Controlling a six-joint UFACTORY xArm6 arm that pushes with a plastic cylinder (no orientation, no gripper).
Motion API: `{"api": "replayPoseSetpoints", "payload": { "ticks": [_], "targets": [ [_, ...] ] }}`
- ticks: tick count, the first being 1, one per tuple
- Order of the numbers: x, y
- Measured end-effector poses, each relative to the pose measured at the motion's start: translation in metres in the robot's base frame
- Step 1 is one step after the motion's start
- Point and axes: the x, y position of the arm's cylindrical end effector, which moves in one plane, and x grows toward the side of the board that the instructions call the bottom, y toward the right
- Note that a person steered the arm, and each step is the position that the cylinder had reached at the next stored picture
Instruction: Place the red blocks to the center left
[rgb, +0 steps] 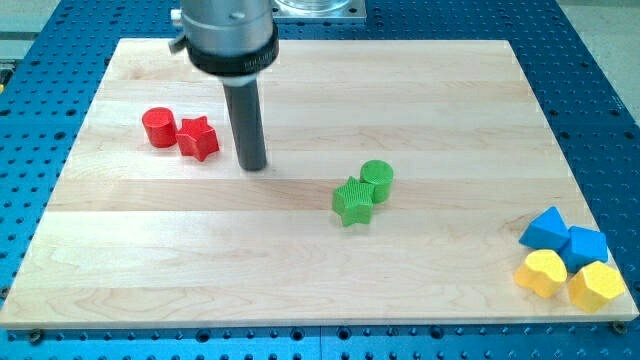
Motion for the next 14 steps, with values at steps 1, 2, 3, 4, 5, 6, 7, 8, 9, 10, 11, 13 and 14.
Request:
{"api": "replayPoseSetpoints", "payload": {
  "ticks": [1, 2, 3, 4, 5, 6, 7, 8, 9, 10, 11, 13, 14],
  "targets": [
    [-0.037, -0.031],
    [-0.048, -0.073],
    [-0.036, -0.092],
    [-0.014, -0.073],
    [0.011, -0.046],
    [0.028, -0.024],
    [0.054, -0.024],
    [0.066, -0.042],
    [0.018, -0.07],
    [-0.005, -0.103],
    [-0.006, -0.127],
    [0.028, -0.14],
    [0.039, -0.172]
  ]
}}
